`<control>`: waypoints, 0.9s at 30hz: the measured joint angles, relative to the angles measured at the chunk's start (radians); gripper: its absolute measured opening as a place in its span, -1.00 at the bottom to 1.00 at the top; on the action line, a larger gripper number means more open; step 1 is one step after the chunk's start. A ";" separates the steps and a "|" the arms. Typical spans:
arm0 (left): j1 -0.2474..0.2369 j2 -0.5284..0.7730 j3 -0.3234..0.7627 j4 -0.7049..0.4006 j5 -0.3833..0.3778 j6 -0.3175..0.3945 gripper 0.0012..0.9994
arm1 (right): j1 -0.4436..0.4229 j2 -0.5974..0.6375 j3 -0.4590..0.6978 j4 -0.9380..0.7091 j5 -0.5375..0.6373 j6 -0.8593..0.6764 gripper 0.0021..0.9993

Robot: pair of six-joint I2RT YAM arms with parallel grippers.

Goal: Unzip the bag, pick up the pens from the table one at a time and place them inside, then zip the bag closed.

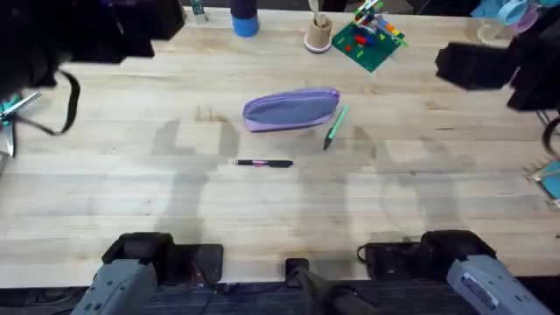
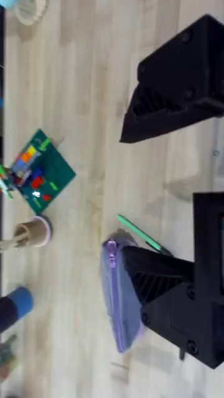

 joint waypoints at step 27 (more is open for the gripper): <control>-0.070 0.205 0.073 -0.348 0.443 0.779 0.99 | 0.000 0.144 0.158 -0.113 -0.017 -0.042 0.99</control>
